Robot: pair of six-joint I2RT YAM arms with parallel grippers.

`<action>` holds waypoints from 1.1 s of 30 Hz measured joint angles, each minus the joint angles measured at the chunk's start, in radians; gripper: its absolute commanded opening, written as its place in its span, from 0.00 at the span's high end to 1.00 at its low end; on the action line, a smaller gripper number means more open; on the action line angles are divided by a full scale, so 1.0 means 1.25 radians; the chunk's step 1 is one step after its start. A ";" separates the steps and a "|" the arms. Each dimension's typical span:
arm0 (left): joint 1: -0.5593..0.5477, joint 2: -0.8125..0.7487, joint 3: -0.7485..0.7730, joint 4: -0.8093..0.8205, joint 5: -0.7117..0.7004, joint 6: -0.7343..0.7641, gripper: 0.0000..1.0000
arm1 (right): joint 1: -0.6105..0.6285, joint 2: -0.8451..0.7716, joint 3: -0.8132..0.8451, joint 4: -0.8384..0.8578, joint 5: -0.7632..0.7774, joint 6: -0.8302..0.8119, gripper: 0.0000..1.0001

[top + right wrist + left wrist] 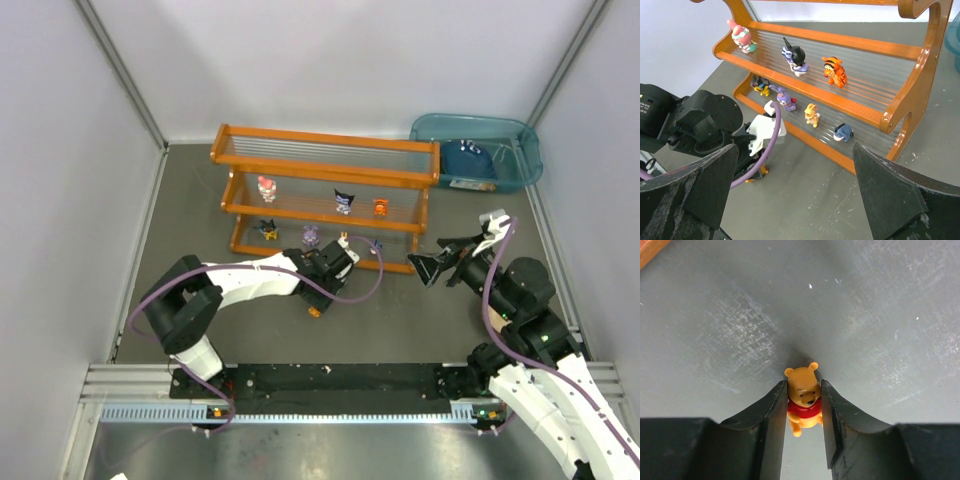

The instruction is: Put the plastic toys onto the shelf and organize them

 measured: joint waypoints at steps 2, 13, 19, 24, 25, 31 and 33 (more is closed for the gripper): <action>0.000 0.002 0.000 0.000 0.000 0.001 0.72 | 0.000 0.000 0.000 0.000 0.000 0.000 0.01; 0.000 -0.063 -0.010 0.008 0.005 -0.009 1.00 | 0.000 0.000 0.000 0.000 0.000 0.000 0.01; -0.001 -0.404 -0.088 0.114 -0.058 -0.030 1.00 | 0.000 0.000 0.000 0.000 0.000 0.000 0.01; 0.003 -0.692 -0.234 0.373 -0.178 -0.027 1.00 | 0.000 0.000 0.000 0.000 -0.002 0.000 0.01; 0.004 -0.710 -0.251 0.415 -0.204 -0.021 1.00 | 0.000 -0.001 0.000 0.000 -0.003 0.000 0.01; 0.011 -0.623 -0.308 0.646 -0.294 0.044 1.00 | 0.000 -0.005 0.000 0.001 -0.010 0.000 0.01; 0.011 -0.587 -0.324 0.704 -0.312 0.066 1.00 | 0.000 -0.006 0.000 0.001 -0.011 -0.001 0.01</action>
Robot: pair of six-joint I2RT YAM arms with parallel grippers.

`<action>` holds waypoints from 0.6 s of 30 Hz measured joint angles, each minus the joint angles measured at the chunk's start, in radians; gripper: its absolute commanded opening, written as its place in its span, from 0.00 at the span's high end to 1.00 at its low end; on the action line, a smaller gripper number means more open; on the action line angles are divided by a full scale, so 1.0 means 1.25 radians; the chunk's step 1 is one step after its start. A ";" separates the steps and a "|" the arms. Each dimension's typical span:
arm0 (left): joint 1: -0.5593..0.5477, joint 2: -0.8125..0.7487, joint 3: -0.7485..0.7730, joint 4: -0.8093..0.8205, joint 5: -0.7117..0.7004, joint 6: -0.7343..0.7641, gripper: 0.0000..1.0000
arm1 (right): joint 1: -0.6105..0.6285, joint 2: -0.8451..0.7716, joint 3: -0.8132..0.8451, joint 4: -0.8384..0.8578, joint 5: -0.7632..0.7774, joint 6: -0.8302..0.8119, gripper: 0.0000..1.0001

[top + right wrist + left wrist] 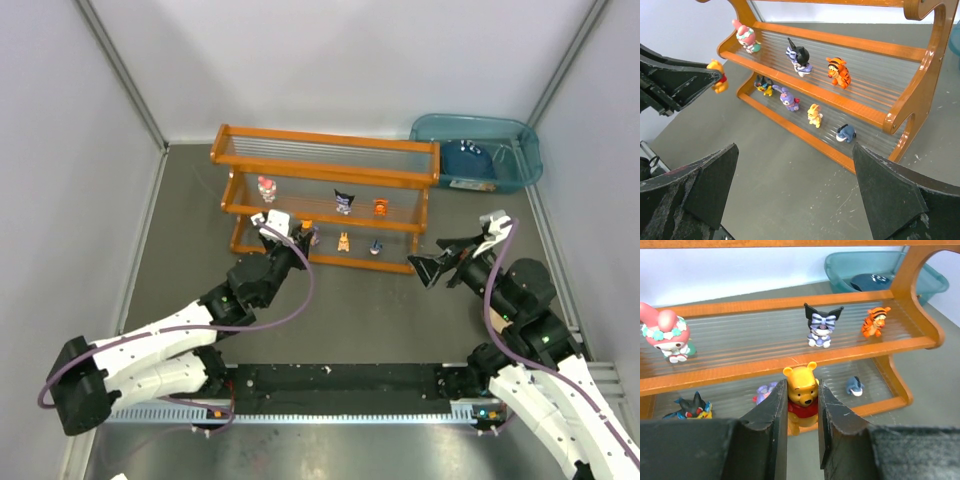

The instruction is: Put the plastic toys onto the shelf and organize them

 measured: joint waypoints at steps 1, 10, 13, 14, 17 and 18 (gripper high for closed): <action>0.000 0.015 -0.009 0.033 -0.011 0.012 1.00 | 0.000 0.000 0.000 0.000 -0.001 0.000 0.01; 0.051 0.095 -0.028 0.292 -0.023 0.080 1.00 | 0.000 -0.004 0.000 0.000 -0.008 0.000 0.01; 0.091 0.117 -0.029 0.336 0.011 0.082 1.00 | 0.000 -0.004 0.000 0.000 -0.009 0.000 0.01; 0.107 0.126 -0.030 0.349 0.022 0.082 1.00 | 0.000 -0.004 0.000 0.000 -0.010 0.000 0.01; 0.139 0.163 -0.031 0.384 0.053 0.083 1.00 | 0.000 -0.004 0.000 0.000 -0.011 0.000 0.01; 0.147 0.176 -0.031 0.392 0.061 0.083 1.00 | 0.000 -0.004 0.000 0.000 -0.011 0.000 0.01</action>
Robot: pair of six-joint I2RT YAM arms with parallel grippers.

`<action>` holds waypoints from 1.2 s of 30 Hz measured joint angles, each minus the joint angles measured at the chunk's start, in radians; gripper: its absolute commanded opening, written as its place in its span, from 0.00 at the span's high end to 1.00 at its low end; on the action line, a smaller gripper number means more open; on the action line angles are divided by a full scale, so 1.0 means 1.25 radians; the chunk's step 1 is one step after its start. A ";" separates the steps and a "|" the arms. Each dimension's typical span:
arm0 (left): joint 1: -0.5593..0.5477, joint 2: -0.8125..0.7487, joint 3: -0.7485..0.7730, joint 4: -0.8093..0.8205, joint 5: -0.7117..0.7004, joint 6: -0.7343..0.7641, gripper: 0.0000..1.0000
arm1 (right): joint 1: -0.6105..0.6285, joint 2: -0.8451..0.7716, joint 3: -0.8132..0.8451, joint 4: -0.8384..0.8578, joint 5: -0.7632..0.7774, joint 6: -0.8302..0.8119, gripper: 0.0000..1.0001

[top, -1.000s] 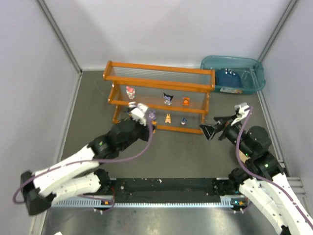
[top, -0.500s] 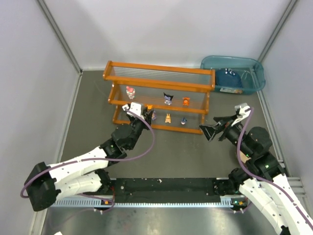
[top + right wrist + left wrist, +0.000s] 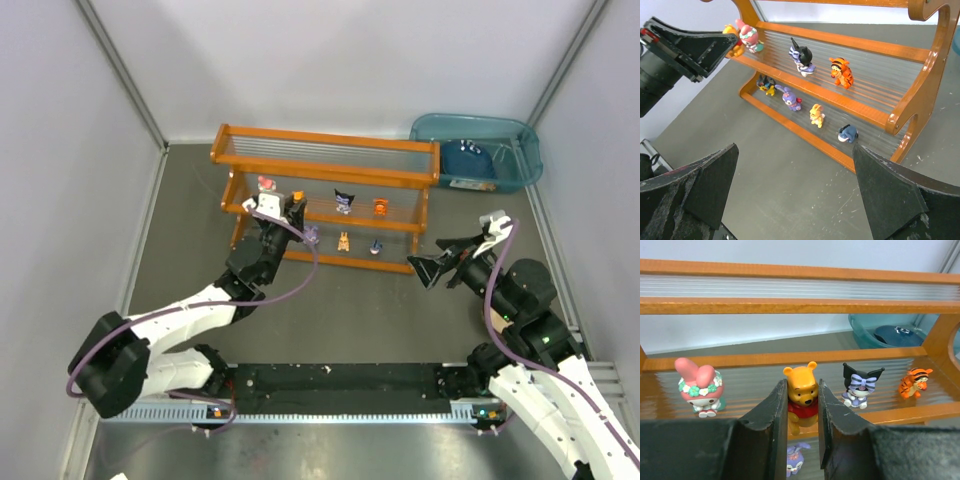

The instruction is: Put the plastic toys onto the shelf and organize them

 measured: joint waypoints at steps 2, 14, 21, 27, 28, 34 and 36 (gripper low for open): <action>0.011 0.026 -0.001 0.018 0.014 0.001 1.00 | 0.000 0.000 0.000 0.000 0.000 0.000 0.01; 0.038 0.184 0.002 0.097 0.065 0.020 1.00 | 0.000 0.001 -0.001 0.005 0.000 -0.004 0.01; 0.065 0.230 0.017 0.121 0.080 0.020 1.00 | 0.000 0.002 -0.001 0.005 0.000 -0.005 0.01; 0.085 0.256 0.046 0.136 0.098 0.020 1.00 | 0.000 0.007 -0.001 0.006 -0.001 -0.006 0.01; 0.088 0.259 0.049 0.137 0.099 0.020 1.00 | 0.000 0.007 -0.001 0.006 -0.002 -0.006 0.01; 0.099 0.288 0.066 0.139 0.113 0.020 1.00 | 0.000 0.007 -0.001 0.006 -0.003 -0.006 0.01; 0.101 0.295 0.066 0.139 0.113 0.020 0.99 | 0.000 0.007 -0.001 0.006 -0.003 -0.006 0.01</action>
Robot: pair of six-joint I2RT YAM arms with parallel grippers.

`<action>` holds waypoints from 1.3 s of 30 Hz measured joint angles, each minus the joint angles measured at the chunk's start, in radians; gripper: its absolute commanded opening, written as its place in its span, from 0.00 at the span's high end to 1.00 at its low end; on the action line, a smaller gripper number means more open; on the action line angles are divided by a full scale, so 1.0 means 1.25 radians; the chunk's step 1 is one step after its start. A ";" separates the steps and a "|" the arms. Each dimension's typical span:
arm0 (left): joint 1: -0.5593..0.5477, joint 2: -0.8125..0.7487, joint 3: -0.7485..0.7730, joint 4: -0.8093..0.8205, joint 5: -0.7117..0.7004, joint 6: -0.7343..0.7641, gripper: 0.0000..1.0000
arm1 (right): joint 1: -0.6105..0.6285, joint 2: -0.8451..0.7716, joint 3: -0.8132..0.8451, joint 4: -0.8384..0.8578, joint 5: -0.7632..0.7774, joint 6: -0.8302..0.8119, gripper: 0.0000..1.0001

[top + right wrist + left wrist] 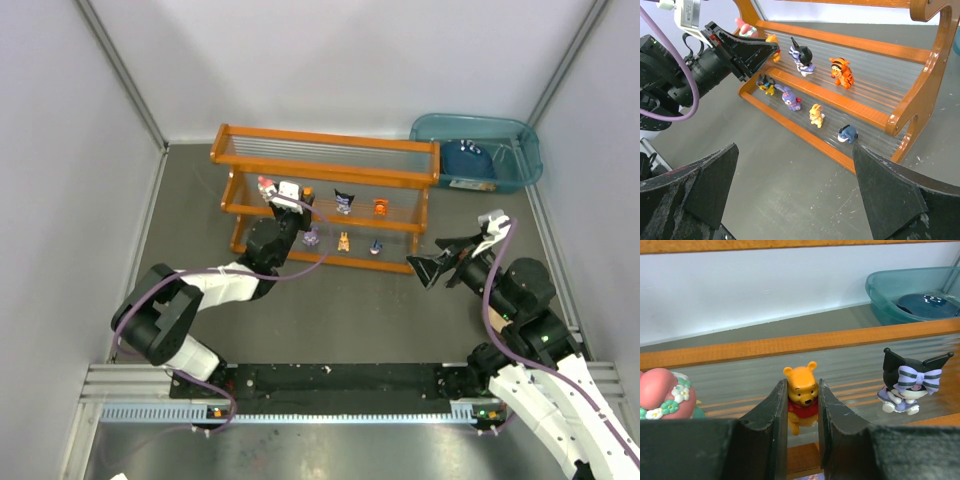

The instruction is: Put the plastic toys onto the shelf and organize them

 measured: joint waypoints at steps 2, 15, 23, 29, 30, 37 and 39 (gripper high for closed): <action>0.002 0.006 0.000 0.006 0.000 0.000 0.99 | 0.000 0.000 0.000 0.000 0.000 0.000 0.01; 0.019 0.021 0.000 0.033 0.006 0.000 0.91 | 0.000 0.010 0.000 0.012 -0.012 0.000 0.01; 0.019 0.021 0.000 0.034 0.009 0.000 0.81 | 0.000 0.010 0.000 0.012 -0.014 0.000 0.01; 0.019 0.021 -0.002 0.037 0.009 0.000 0.78 | 0.000 0.010 0.000 0.012 -0.016 0.000 0.01; 0.019 0.021 -0.002 0.037 0.009 0.000 0.78 | 0.000 0.011 0.000 0.012 -0.017 0.000 0.01; 0.019 0.022 -0.006 0.038 0.009 -0.002 0.71 | 0.000 0.011 0.000 0.012 -0.017 0.000 0.01; 0.019 0.022 -0.007 0.038 0.010 -0.003 0.69 | 0.000 0.011 0.000 0.013 -0.018 0.000 0.01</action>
